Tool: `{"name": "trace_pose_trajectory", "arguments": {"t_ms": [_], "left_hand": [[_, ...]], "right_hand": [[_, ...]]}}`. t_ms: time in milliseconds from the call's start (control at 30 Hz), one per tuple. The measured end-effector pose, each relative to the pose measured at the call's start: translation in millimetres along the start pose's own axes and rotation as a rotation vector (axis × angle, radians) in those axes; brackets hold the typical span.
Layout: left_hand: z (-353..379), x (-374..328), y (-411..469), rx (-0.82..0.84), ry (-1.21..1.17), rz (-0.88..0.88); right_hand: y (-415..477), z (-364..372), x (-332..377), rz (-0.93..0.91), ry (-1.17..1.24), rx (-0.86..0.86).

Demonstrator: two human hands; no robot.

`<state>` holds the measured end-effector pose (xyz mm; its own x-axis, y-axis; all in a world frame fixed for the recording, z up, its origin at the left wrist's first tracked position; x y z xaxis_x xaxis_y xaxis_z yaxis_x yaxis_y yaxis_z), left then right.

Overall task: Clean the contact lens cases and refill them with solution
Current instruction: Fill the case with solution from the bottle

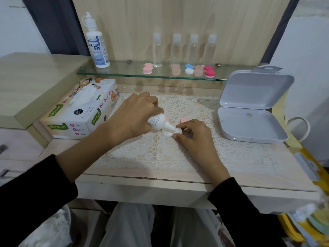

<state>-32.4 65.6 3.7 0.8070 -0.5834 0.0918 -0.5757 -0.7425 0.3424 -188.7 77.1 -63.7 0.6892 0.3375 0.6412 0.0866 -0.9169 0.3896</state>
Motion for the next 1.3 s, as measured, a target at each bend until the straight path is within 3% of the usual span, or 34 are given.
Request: {"name": "trace_pose_trajectory", "arguments": {"t_ms": [600,800,1033,1300], "left_hand": [[-0.1,1.9,-2.7,0.019,-0.074,-0.055],[16.5,17.5,-24.0,-0.023,-0.298,-0.251],[25.4,39.3,-55.8,-0.367,-0.665,-0.585],[38.8,61.0,-75.7,-0.555,-1.024,-0.882]], "right_hand": [[2.1,0.7,0.9,0.004,-0.011,-0.008],[0.7,-0.1,0.0,0.002,0.002,-0.01],[0.9,0.3,-1.1,0.007,0.003,-0.003],[-0.3,0.3,-2.7,0.013,0.03,-0.002]]}}
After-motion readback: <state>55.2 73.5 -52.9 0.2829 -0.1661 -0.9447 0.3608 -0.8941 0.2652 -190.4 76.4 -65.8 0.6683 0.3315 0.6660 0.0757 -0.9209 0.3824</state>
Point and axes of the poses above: each hand's wrist, its own y-axis towards the middle knuckle, its own z-axis out of the palm, x = y × z, the point moved 6 cm from there along y, towards the middle knuckle, and after that the axes turned 5 degrees about -y, right-handed, at the moved point
